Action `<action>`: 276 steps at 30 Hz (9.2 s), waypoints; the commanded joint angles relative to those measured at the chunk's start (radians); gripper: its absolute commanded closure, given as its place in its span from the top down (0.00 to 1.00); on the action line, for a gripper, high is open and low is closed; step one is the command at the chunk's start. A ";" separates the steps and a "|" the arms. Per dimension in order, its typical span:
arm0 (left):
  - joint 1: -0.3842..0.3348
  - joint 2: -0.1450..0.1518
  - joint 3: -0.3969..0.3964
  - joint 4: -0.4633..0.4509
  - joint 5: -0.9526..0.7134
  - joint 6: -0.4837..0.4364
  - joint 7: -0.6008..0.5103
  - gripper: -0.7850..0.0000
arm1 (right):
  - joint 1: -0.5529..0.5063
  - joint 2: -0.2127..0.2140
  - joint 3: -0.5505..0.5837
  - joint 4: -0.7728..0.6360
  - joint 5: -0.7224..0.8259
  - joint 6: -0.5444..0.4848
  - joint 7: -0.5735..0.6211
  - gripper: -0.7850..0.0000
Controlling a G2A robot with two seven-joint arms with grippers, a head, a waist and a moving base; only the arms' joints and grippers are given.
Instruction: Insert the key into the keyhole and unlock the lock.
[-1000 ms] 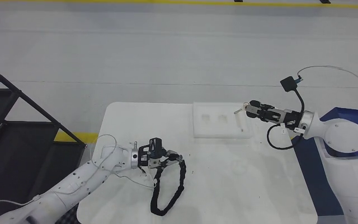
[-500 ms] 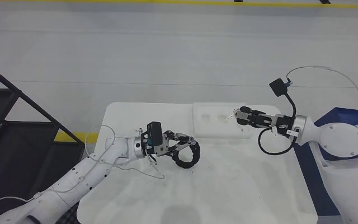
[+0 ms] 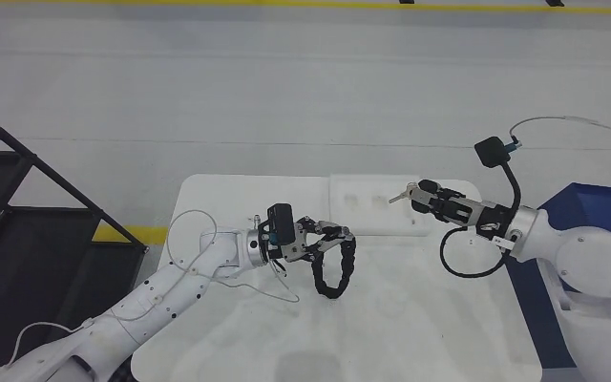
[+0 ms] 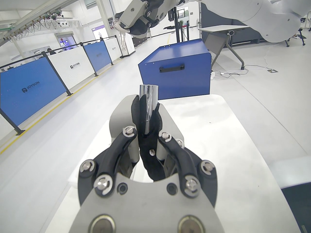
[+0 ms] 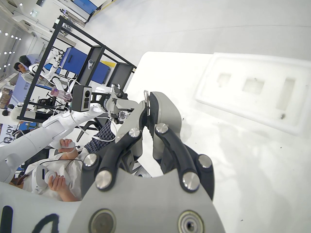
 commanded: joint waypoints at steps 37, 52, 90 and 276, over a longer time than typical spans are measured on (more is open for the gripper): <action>-0.097 -0.244 0.168 0.240 0.072 0.311 0.304 0.00 | -0.085 0.021 -0.008 -0.272 -0.278 0.043 0.022 0.00; -0.073 -0.340 0.172 0.393 0.084 0.397 0.363 0.00 | -0.059 0.019 -0.091 -0.272 -0.389 0.145 0.012 0.00; 0.040 -0.429 0.124 0.408 0.169 0.722 0.375 0.00 | -0.019 -0.004 -0.266 -0.272 -0.624 0.455 -0.018 0.00; 0.087 -0.606 -0.145 0.644 0.461 0.534 0.622 0.00 | -0.019 -0.130 -0.256 -0.272 -0.770 0.396 0.297 1.00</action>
